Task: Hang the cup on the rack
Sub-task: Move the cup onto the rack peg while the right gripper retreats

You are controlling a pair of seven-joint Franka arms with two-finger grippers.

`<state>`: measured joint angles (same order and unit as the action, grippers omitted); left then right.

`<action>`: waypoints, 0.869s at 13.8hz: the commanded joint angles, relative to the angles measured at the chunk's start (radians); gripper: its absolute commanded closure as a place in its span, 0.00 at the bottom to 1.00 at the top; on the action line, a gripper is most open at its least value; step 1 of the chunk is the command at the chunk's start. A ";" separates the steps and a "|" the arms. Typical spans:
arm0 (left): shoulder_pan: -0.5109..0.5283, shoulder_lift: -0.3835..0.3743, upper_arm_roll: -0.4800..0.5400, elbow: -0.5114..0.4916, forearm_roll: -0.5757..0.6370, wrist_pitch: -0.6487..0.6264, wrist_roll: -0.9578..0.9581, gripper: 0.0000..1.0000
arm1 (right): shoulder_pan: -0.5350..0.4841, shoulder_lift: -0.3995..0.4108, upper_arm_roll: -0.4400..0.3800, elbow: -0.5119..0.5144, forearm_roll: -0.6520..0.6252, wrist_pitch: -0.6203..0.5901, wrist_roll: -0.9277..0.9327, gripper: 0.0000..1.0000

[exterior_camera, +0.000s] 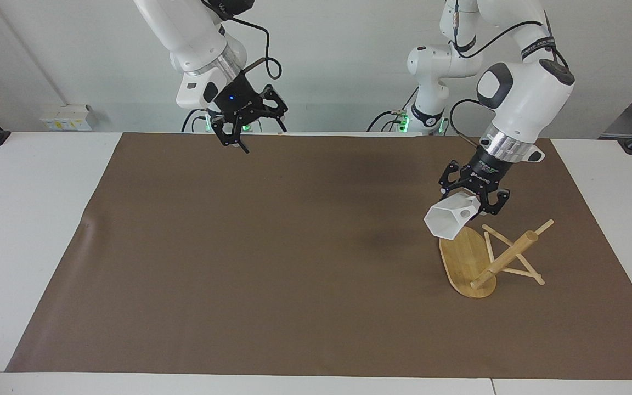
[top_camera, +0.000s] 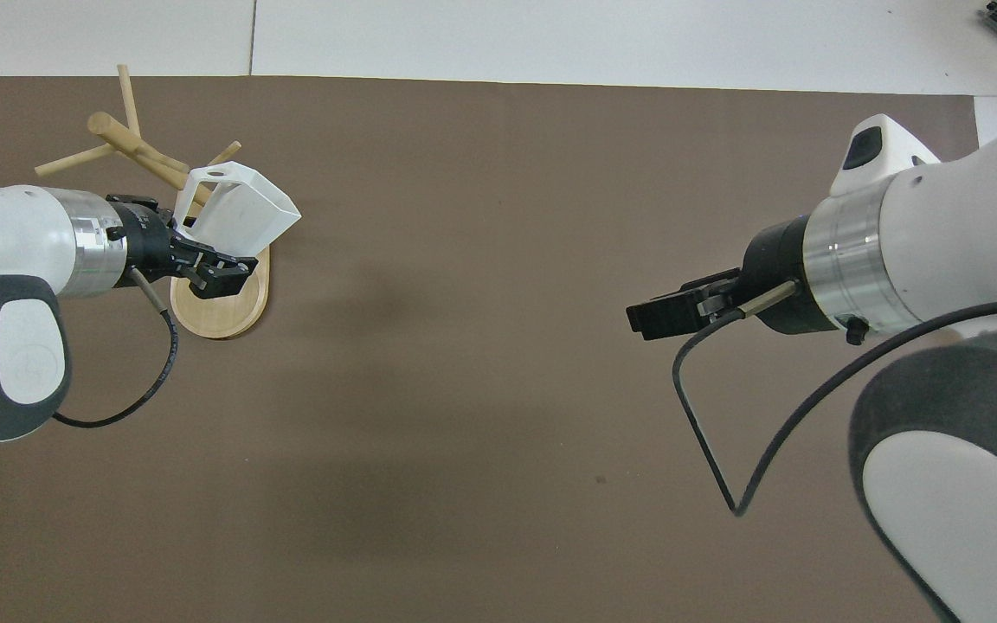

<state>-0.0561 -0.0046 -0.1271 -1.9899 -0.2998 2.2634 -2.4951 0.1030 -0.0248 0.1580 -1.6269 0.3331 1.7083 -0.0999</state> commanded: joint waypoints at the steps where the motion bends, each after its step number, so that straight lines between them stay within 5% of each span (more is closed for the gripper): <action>1: 0.016 0.011 -0.006 -0.017 0.021 0.051 -0.062 1.00 | -0.026 -0.006 -0.017 0.015 -0.074 -0.048 -0.070 0.00; 12: 0.030 0.034 -0.006 -0.014 0.093 0.131 -0.186 1.00 | -0.149 -0.009 -0.072 0.021 -0.345 -0.072 -0.182 0.00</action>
<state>-0.0307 0.0257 -0.1258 -1.9928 -0.2536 2.3497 -2.6222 -0.0073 -0.0268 0.0794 -1.5885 0.0080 1.6425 -0.2679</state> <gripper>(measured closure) 0.207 0.000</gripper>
